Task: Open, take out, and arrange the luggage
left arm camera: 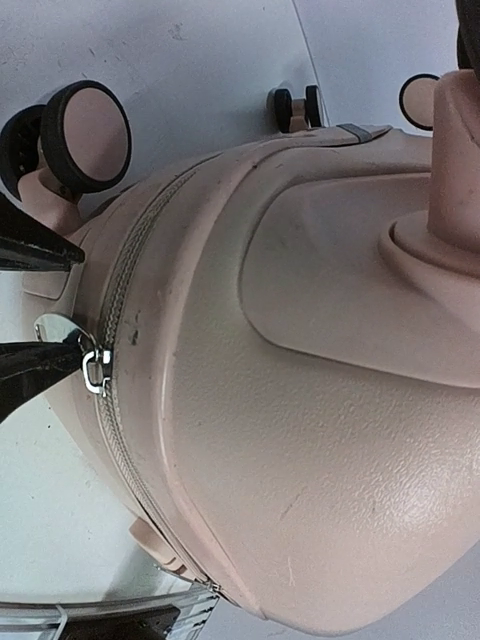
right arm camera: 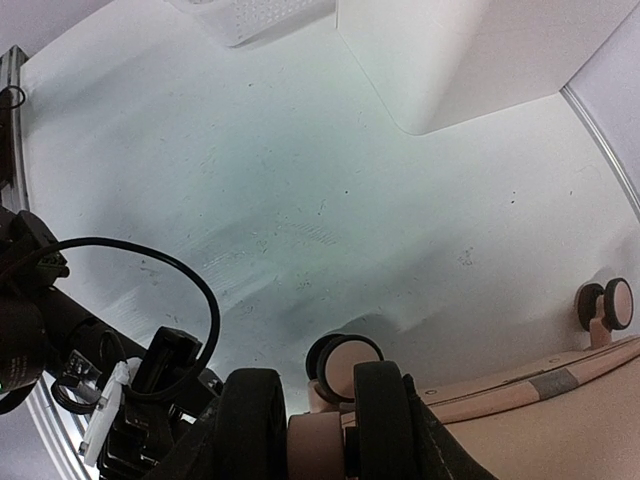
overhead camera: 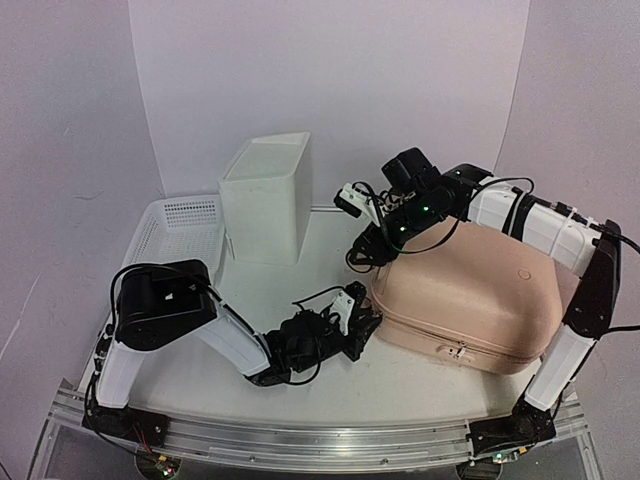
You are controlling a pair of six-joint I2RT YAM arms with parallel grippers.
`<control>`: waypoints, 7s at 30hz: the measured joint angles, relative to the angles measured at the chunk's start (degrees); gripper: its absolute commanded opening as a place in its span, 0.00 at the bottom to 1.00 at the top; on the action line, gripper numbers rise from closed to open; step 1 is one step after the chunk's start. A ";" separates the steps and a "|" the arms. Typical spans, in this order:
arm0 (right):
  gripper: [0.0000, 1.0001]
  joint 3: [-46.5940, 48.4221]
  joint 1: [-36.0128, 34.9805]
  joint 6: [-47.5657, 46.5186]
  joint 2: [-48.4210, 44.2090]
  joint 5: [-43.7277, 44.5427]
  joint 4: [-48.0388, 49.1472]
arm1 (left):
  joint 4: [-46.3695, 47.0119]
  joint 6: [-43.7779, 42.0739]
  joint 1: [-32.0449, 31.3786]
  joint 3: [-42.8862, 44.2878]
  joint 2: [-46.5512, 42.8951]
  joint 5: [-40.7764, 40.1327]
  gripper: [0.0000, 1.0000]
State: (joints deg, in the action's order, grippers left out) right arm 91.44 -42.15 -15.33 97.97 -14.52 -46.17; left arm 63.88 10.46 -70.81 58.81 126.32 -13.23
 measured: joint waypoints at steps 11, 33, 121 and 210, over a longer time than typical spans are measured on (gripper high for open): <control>0.00 0.00 0.04 0.00 0.00 0.26 0.02 | -0.44 -0.26 1.05 0.04 0.00 3.93 0.23; 0.00 -0.13 0.26 0.20 0.00 1.01 1.36 | -4.98 -4.55 0.00 1.27 -0.15 1.11 0.15; 0.00 -1.53 -0.33 1.73 -0.37 0.39 4.44 | 5.86 24.22 18.56 4.28 6.60 52.04 0.57; 0.00 -1.53 -0.28 1.92 -0.37 0.68 4.57 | 9.49 18.03 7.74 -0.74 3.37 29.90 0.29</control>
State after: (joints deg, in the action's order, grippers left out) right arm 89.91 -42.44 -13.41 97.60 -13.85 -41.60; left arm 73.36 28.49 -63.07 58.06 129.69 16.67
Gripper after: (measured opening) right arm 0.496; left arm 0.338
